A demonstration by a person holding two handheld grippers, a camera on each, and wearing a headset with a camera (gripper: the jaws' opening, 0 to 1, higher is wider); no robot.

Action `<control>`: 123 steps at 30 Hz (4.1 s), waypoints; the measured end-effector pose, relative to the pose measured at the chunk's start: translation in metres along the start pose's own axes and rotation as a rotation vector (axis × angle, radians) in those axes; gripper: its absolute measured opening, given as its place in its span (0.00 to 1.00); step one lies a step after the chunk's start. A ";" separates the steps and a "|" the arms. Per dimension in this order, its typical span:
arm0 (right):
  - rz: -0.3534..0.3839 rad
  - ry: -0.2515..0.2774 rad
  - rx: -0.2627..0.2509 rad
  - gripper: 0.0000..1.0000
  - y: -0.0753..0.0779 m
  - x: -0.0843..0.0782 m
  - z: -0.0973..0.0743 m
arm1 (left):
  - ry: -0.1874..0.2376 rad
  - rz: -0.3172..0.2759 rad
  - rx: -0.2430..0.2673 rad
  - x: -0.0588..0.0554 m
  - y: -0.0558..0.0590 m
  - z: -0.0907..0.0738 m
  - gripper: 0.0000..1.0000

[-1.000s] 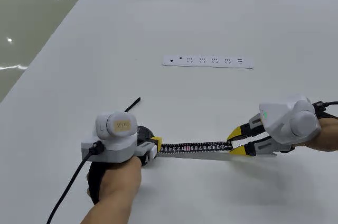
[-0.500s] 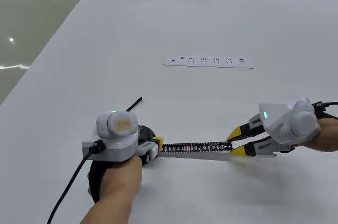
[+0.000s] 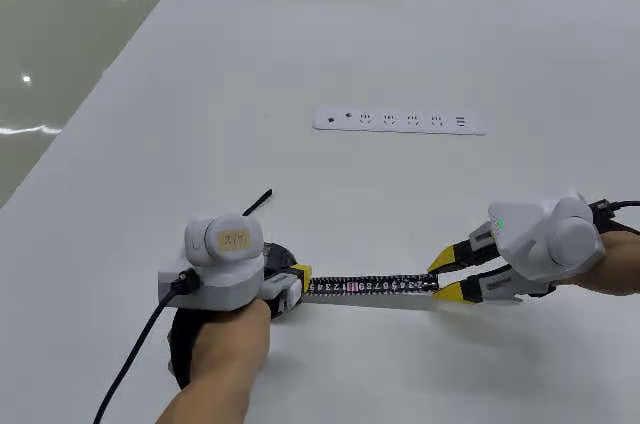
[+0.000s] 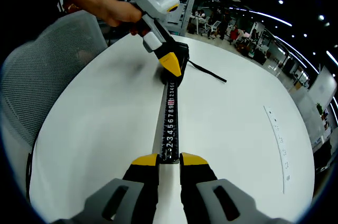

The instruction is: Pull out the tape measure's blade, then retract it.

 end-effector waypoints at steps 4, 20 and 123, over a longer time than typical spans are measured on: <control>0.000 0.003 0.000 0.14 0.000 0.001 0.001 | -0.001 0.000 -0.005 0.000 0.001 0.001 0.60; -0.009 0.017 0.004 0.14 0.001 0.009 0.009 | -0.007 -0.014 -0.021 0.001 0.002 -0.001 0.60; -0.012 0.059 0.007 0.14 0.002 0.033 0.046 | -0.009 -0.041 -0.055 0.000 0.001 -0.004 0.60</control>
Point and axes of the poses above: the centre of the closed fingertips' face, and the gripper's own axes: z roughly forward along the fingers, y roughly to its right, x roughly out of its top, the point moved 1 cm from there along -z, roughly backward along the fingers, and after that the axes turned 7 degrees about y, right-handed, at the moved point
